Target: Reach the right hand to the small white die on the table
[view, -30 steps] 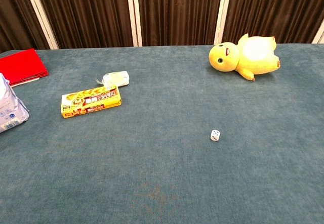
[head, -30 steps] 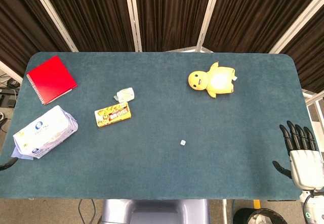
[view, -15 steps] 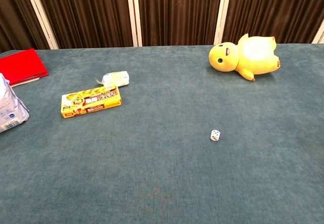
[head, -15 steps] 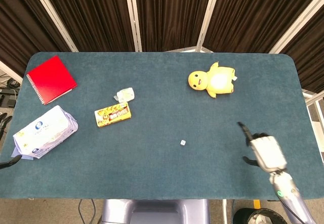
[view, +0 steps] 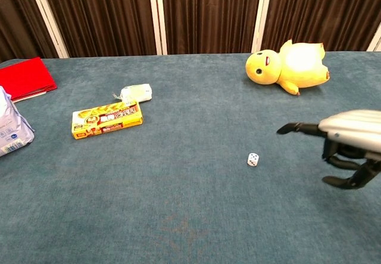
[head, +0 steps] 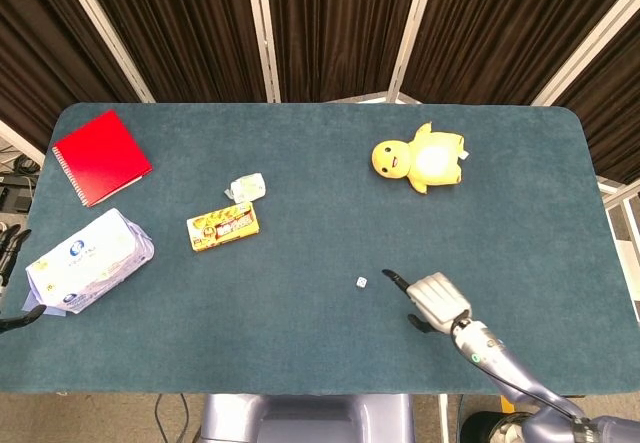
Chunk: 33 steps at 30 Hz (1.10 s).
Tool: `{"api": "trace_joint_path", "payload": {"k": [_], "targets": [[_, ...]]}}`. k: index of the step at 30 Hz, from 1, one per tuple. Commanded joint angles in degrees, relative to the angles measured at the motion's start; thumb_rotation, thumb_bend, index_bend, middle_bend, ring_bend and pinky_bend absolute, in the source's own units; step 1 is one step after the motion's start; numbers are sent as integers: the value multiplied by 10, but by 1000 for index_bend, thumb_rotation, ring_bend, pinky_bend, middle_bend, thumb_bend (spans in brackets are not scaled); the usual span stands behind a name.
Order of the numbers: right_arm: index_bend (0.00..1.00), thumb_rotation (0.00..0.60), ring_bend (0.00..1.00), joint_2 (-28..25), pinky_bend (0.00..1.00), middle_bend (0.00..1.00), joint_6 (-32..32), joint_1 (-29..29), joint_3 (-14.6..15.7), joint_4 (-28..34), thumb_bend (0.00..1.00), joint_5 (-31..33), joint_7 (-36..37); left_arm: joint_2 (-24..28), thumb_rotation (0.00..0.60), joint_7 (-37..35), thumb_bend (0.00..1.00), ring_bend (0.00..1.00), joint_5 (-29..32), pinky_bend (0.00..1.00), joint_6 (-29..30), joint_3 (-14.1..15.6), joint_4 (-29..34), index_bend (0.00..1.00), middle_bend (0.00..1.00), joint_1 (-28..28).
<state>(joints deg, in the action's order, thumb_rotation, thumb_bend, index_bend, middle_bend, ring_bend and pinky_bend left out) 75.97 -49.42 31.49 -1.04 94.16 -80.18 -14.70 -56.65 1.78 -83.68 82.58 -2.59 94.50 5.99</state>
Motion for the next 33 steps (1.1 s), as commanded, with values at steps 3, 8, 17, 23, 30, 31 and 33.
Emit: {"api": "trace_joint_path", "payload": {"k": [3, 8, 17, 23, 30, 31, 33], "targets": [[0, 600, 911, 23, 1000, 878, 17, 14, 3, -12, 418, 15, -22, -2, 600, 1, 0, 0, 4, 0, -2, -2, -1, 0, 0, 1], [0, 600, 911, 34, 1000, 878, 27, 25, 2, -10, 419, 32, -48, -5, 600, 8, 0, 0, 5, 0, -9, 0, -1, 0, 0, 4], [0, 600, 911, 45, 1000, 879, 27, 36, 2, -4, 422, 59, -84, -7, 600, 14, 0, 0, 7, 0, -14, 0, 0, 0, 0, 8], [0, 600, 911, 58, 1000, 878, 25, 43, 2, -8, 424, 68, -101, -7, 600, 11, 0, 0, 5, 0, -15, -1, 0, 0, 0, 9], [0, 600, 911, 67, 1000, 879, 29, 54, 1, -8, 423, 83, -118, -6, 600, 9, 0, 0, 7, 0, -15, -1, -1, 0, 0, 9], [0, 600, 911, 68, 1000, 879, 30, 54, 2, -8, 423, 85, -120, -6, 600, 9, 0, 0, 7, 0, -15, -1, -1, 0, 0, 9], [0, 600, 911, 70, 1000, 878, 30, 56, 3, -10, 424, 89, -123, -6, 600, 8, 0, 0, 7, 0, -16, -1, -2, 0, 0, 9]]}}
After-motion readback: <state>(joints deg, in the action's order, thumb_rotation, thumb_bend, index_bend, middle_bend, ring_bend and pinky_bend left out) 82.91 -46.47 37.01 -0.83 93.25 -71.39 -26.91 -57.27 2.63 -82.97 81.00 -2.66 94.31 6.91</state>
